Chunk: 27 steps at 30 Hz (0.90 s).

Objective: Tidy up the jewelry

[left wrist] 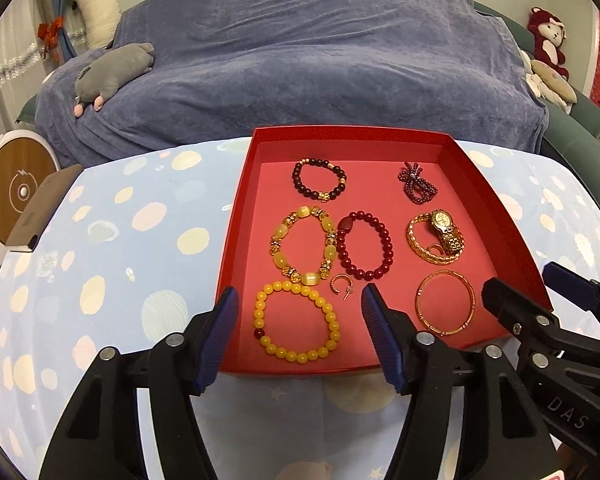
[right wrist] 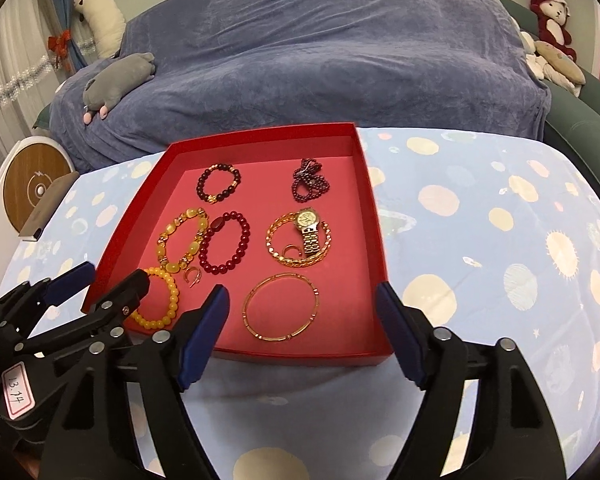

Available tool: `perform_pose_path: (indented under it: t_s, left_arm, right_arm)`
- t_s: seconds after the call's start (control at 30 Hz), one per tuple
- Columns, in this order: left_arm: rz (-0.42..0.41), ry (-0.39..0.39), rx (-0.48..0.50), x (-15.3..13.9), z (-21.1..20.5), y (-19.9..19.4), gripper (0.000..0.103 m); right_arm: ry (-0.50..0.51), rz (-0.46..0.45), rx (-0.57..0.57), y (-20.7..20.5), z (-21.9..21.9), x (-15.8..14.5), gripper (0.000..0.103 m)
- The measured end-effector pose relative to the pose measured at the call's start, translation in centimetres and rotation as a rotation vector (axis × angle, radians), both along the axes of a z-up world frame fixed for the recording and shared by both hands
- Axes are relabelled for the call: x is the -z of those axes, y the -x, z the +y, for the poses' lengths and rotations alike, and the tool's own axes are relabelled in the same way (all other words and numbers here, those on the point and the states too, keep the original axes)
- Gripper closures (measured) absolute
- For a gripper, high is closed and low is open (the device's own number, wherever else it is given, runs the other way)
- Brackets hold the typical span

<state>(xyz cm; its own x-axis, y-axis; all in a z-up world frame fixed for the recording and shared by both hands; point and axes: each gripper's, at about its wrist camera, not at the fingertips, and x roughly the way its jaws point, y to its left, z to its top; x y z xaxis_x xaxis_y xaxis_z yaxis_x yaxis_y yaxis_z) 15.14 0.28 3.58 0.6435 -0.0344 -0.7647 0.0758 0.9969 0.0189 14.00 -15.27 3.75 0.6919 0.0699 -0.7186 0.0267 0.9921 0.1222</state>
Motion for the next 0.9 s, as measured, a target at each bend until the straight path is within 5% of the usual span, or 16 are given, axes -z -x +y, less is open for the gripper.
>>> perform_pose_path:
  t_s: [0.13, 0.9]
  left_arm:
    - [-0.011, 0.020, -0.034, -0.5, 0.7, 0.5, 0.023]
    - [-0.021, 0.002, -0.039, -0.8, 0.8, 1.8, 0.019]
  right_arm:
    - [0.019, -0.037, 0.043, 0.7, -0.5, -0.5, 0.013]
    - [0.025, -0.044, 0.009, 2.0, 0.0, -1.2, 0.013]
